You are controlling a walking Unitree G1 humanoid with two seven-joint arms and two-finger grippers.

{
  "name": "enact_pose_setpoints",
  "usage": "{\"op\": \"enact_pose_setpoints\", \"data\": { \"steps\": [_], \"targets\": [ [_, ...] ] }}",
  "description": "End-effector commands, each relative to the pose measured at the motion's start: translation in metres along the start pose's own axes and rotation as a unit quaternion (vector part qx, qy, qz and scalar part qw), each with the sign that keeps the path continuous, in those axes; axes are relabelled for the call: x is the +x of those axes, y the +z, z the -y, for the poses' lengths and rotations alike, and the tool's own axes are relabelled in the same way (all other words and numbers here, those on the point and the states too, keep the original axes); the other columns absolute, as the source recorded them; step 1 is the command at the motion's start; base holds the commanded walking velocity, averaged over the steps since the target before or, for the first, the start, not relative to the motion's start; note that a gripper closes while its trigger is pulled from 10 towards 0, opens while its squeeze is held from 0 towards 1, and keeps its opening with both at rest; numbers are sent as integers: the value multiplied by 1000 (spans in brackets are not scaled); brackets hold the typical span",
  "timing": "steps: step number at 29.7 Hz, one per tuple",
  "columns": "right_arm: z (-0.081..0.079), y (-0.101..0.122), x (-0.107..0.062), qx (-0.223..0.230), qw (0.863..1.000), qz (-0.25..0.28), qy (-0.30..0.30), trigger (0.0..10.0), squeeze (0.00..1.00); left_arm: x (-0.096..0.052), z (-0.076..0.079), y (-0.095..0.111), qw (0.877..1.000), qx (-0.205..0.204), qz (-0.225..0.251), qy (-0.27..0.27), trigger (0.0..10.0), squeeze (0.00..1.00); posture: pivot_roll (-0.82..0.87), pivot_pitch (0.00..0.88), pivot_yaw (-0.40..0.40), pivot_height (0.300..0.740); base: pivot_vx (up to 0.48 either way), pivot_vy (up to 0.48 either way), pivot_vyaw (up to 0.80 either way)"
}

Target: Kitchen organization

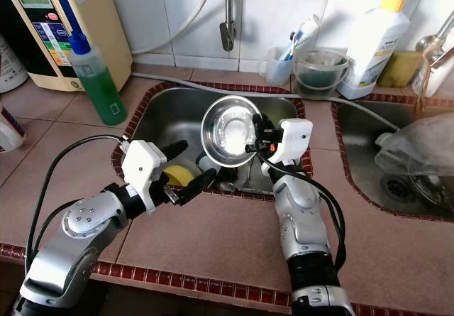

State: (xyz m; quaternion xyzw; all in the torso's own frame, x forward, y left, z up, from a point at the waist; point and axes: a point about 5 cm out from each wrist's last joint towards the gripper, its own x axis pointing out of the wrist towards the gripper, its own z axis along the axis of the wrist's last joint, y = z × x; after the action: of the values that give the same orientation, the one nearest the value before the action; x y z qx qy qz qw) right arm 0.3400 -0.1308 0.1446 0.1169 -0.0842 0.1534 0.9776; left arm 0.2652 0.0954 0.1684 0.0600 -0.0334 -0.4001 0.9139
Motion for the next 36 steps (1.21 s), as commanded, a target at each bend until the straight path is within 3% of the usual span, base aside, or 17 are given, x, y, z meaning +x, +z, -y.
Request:
{"op": "enact_pose_setpoints", "data": {
  "steps": [1, 12, 25, 36],
  "targets": [
    [-2, -1, 3, 22, 1000, -8, -2, 10000, 0, -3, 1, 4, 1000, 5, 0, -5, 10000, 0, -6, 175, 56, 740, 0, 0, 0],
    [-6, -12, -2, 48, 998, -39, -12, 10000, 0, -3, 1, 5, 1000, 5, -2, -5, 10000, 0, -7, 167, 55, 740, 0, 0, 0],
    [8, -15, -4, 69, 993, -67, -61, 10000, 0, 0, 2, 8, 1000, 5, 2, -11, 10000, 0, -12, 154, 54, 740, 0, 0, 0],
    [9, -15, -2, 70, 992, -74, -68, 10000, 0, -4, 17, 4, 999, 2, -8, -41, 10000, 0, -6, 162, 55, 740, 0, 0, 0]
  ]
}}
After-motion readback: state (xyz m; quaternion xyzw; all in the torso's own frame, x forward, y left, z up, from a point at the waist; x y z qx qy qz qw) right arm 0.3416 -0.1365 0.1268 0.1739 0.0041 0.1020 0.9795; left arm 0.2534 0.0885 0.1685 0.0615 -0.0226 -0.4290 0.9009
